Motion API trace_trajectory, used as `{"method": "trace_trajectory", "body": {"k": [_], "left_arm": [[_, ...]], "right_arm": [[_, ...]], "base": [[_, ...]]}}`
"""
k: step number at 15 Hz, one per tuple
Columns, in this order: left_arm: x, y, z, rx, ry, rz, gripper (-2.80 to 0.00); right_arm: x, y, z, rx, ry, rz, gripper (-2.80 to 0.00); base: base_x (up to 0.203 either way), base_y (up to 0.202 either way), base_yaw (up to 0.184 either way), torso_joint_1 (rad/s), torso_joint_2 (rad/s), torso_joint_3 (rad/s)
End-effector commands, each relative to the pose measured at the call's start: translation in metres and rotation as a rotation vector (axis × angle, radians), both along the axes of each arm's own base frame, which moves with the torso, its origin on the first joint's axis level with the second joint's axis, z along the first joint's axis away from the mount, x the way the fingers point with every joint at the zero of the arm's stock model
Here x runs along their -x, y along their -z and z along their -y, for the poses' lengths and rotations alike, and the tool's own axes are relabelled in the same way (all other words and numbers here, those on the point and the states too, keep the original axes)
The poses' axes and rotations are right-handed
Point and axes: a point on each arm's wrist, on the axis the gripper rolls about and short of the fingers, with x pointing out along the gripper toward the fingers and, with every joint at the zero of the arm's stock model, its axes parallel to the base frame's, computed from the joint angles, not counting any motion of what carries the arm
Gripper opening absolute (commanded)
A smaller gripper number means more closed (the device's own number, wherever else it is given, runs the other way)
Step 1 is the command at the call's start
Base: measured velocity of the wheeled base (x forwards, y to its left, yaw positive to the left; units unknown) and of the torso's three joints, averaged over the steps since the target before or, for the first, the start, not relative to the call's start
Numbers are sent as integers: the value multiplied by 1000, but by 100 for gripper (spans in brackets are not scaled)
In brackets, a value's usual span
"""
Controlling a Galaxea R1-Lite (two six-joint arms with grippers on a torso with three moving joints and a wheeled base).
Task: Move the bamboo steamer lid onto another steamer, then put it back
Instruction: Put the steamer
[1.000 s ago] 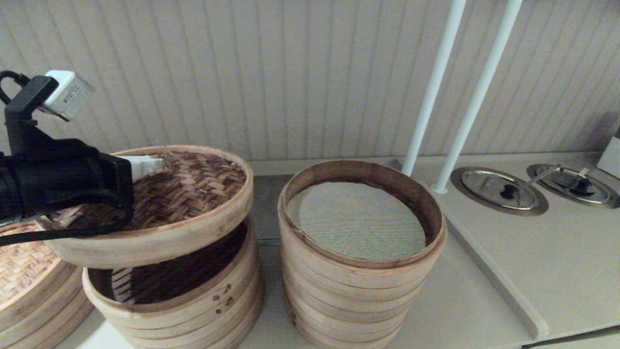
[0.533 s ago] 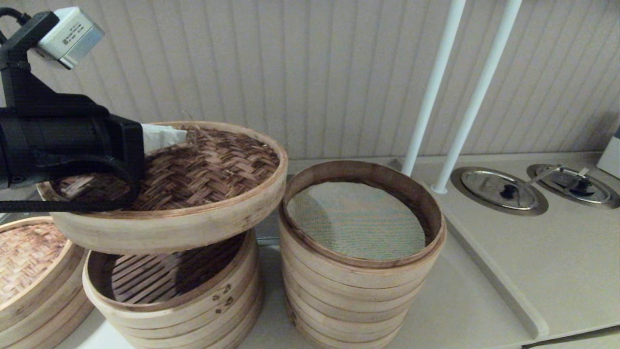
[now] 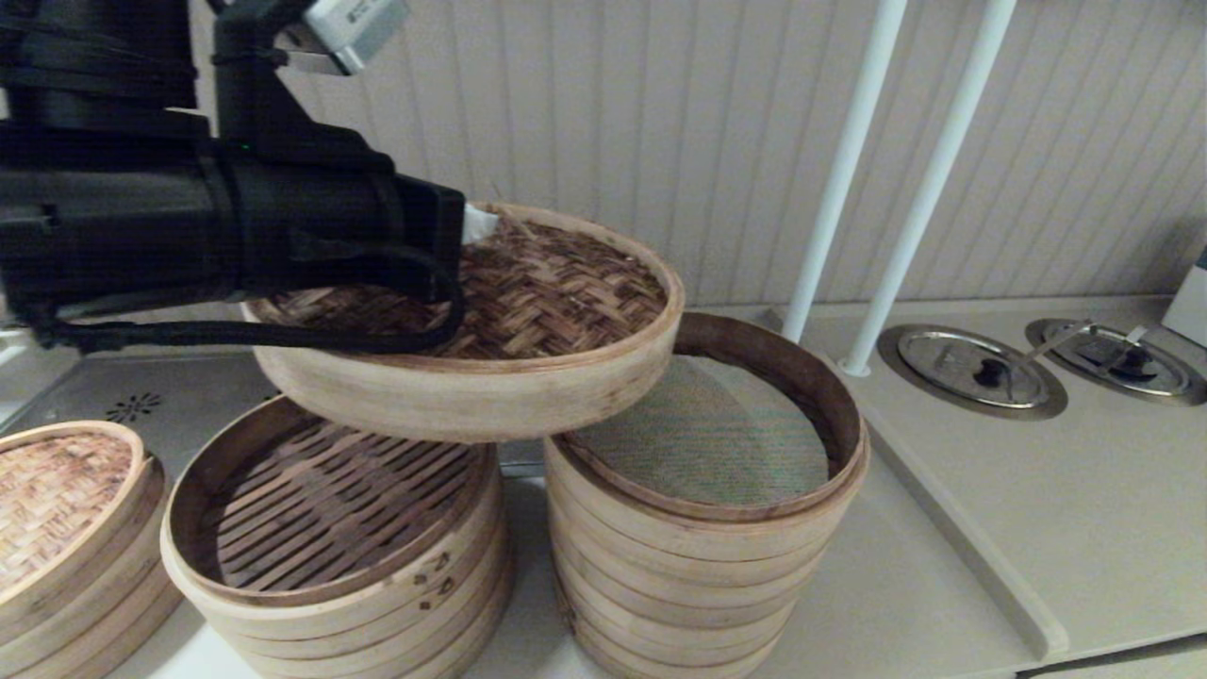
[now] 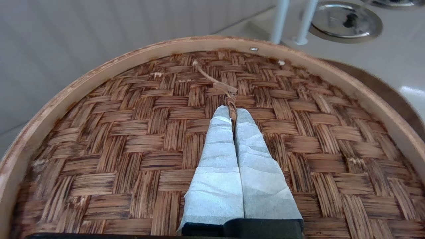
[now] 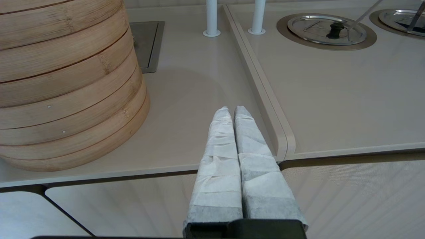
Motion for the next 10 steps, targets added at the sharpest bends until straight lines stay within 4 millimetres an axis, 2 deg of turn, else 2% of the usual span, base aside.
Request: {"method": "trace_trajectory", "body": {"k": [1,3,5,10], "left_arm": [[-13,16,44,-42,48,-34,-280],[-17,25,75,-64,71,-42,-280],[-20,30,98,-73,79,-40,-280],[-19,45,139,-89,101,-34,-280]], "right_arm": [[0,1,0,-1,0,-5,-280],[0,1,0,-1,0,-5,-280],[0,1,0,-1,1,-5,-280],[0,1,0,-1,1,-5,-280]], "base": [[0,0,0,0,0,0],[0,0,0,0,0,0],[0,0,0,0,0,0],[0,0,0,0,0,0]]}}
